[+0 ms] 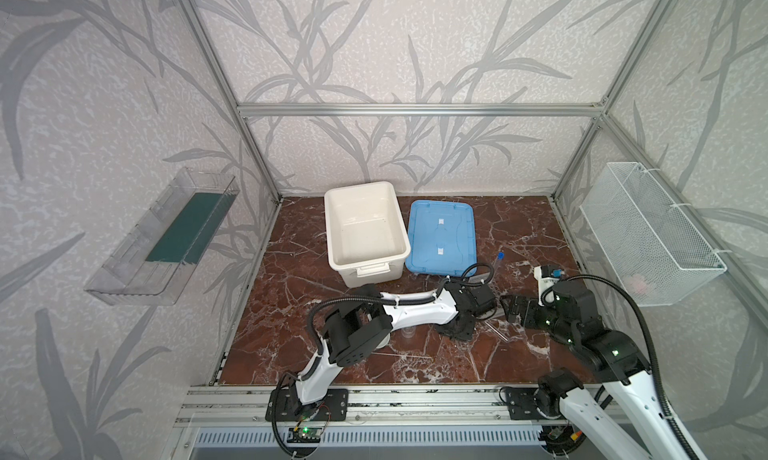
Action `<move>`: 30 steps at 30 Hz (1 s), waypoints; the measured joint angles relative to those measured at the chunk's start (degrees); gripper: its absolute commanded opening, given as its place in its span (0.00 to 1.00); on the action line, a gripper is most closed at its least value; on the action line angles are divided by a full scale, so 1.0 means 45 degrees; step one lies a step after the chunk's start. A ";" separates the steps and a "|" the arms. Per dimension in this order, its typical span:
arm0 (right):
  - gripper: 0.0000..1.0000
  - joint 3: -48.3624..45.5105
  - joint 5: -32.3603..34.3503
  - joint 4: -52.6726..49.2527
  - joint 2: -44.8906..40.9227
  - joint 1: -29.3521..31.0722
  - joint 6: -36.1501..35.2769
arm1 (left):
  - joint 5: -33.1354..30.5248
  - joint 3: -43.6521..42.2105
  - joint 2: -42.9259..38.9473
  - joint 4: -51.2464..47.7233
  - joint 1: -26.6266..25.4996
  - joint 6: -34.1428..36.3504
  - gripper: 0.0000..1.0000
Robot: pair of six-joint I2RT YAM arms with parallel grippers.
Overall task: Organize the chemistry lab equipment
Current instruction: 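Grasp a second blue-capped tube with the left gripper and lift it upright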
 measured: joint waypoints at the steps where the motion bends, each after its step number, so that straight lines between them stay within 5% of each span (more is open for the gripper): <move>1: 0.99 0.0000 0.0000 0.0000 -0.0005 0.0000 0.0000 | -0.0005 0.0000 0.0010 -0.0029 0.0000 0.0010 0.34; 17: 0.99 -0.0034 -0.0005 0.0005 -0.0097 0.0000 -0.0005 | -0.0165 0.0772 0.0559 -0.0403 0.0743 0.0466 0.25; 24: 0.99 -0.0053 -0.0005 0.0010 -0.0112 0.0000 -0.0005 | -0.0335 0.0763 0.0588 -0.0539 0.0899 0.0636 0.33; 30: 0.99 -0.0053 0.0000 0.0010 -0.0112 0.0000 -0.0005 | -0.0330 0.0457 0.0432 -0.0690 0.0282 0.0651 0.31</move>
